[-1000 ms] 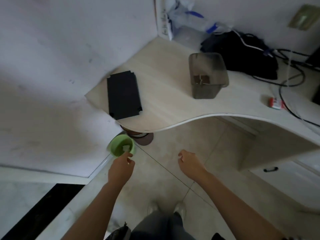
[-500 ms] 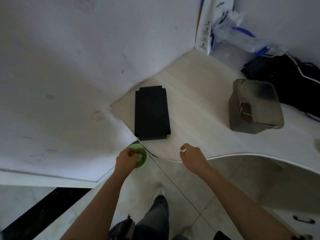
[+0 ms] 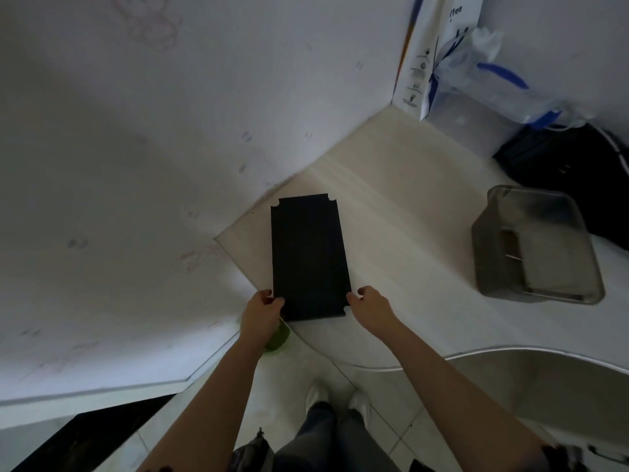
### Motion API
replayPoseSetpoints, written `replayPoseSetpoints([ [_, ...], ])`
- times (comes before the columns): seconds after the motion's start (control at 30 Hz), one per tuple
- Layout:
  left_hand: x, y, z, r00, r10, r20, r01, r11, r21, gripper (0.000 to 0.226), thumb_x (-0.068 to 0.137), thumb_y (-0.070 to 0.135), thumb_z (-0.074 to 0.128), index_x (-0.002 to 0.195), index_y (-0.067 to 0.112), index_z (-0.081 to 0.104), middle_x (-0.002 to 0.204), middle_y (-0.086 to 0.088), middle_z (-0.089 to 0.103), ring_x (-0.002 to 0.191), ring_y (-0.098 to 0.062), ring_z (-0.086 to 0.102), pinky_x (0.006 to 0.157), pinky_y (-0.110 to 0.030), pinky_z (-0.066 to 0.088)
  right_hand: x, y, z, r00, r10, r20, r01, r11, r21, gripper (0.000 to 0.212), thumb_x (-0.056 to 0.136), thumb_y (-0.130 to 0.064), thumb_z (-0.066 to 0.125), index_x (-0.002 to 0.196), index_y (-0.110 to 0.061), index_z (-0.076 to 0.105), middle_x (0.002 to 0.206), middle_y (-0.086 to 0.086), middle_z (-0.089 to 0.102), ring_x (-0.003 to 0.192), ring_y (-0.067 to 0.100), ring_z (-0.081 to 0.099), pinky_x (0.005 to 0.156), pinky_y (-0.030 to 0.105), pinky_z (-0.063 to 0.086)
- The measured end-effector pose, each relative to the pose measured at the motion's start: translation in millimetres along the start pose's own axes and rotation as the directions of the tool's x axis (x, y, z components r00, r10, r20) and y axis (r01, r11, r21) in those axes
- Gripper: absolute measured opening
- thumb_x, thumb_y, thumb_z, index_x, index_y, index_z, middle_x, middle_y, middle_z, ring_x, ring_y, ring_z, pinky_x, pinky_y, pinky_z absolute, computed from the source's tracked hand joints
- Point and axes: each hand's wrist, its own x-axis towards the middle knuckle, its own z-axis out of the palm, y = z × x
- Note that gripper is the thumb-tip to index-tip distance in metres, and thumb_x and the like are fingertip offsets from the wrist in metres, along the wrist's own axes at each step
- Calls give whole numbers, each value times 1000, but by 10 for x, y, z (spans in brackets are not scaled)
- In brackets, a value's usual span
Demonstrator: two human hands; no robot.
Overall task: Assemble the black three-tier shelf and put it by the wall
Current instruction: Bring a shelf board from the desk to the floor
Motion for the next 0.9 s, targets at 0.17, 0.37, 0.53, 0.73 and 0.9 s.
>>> replayPoseSetpoints([
  [0.17,70,36,100,998,-62,12,63,991,-121,49,100,16,60,145,3,48,130,-16,61,117,-32,59,107,-46,47,136,-155,-4,997,33,70,-34,999,4,56,104,-37,44,143,3,36,144,19,46,129,29,46,97,24,34],
  [0.37,18,78,172,997,-66,29,71,975,-212,51,99,15,62,146,5,47,135,-16,60,116,-28,60,105,-41,47,237,-242,-22,985,57,162,-59,998,7,59,102,-41,48,140,3,41,131,20,56,119,31,55,103,40,47],
  [0.53,1,142,237,994,-105,-4,100,953,-285,56,94,23,70,142,3,48,130,-15,60,111,-28,61,96,-37,51,273,-219,-106,982,52,183,-66,995,72,72,99,-44,53,150,1,31,148,19,43,133,32,46,111,42,41],
  [0.73,-81,159,372,989,-77,-126,36,955,-296,52,89,31,76,130,7,52,123,-13,59,102,-24,62,81,-34,54,269,-147,-236,993,22,120,-41,987,155,70,95,-51,57,141,-1,38,135,16,51,121,30,53,99,38,48],
  [0.9,-103,199,348,989,-97,-108,41,902,-430,49,83,34,82,116,10,55,109,-8,64,94,-20,65,80,-33,56,256,-157,-420,988,61,142,-98,958,270,36,99,-44,53,115,-15,41,119,9,53,103,21,58,73,31,52],
])
